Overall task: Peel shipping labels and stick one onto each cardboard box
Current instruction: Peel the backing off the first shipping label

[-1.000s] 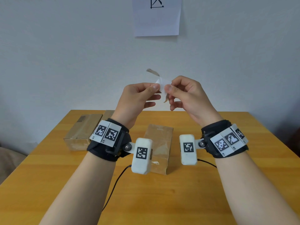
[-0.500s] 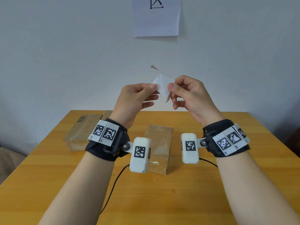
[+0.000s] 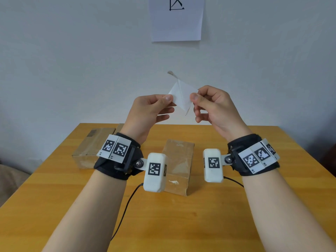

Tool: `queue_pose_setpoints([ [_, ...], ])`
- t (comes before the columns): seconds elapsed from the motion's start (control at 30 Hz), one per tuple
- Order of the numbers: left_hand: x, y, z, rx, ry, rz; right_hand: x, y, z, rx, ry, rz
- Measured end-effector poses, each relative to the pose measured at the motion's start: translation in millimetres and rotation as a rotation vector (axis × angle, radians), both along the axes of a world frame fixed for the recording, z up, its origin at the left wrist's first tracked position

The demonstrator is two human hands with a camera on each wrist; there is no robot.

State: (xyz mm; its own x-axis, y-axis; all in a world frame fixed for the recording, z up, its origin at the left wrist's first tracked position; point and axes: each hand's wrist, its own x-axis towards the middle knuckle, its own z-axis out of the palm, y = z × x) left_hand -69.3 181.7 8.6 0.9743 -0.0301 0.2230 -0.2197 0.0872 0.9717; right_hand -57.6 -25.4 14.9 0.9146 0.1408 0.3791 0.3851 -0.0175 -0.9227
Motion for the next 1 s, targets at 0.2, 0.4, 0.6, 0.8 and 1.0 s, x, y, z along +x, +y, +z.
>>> queue_pose_setpoints([
  [0.2, 1.2, 1.4, -0.9, -0.006, 0.003, 0.012, 0.8, 0.0, -1.1, 0.019, 0.011, -0.007],
  [0.4, 2.6, 1.5, -2.4, -0.004, 0.010, 0.013, 1.0, -3.6, -1.8, 0.030, 0.025, -0.004],
  [0.6, 4.7, 1.6, -3.4, 0.003, 0.020, 0.000, 3.6, -9.9, -3.3, 0.042, 0.039, 0.004],
  [0.8, 5.9, 1.9, -4.1, 0.009, 0.032, -0.001, 4.3, -13.7, -4.8, 0.059, 0.059, 0.004],
  [1.0, 5.6, 2.8, -4.7, 0.009, 0.041, -0.015, 3.2, -17.6, -4.7, 0.065, 0.069, 0.004],
])
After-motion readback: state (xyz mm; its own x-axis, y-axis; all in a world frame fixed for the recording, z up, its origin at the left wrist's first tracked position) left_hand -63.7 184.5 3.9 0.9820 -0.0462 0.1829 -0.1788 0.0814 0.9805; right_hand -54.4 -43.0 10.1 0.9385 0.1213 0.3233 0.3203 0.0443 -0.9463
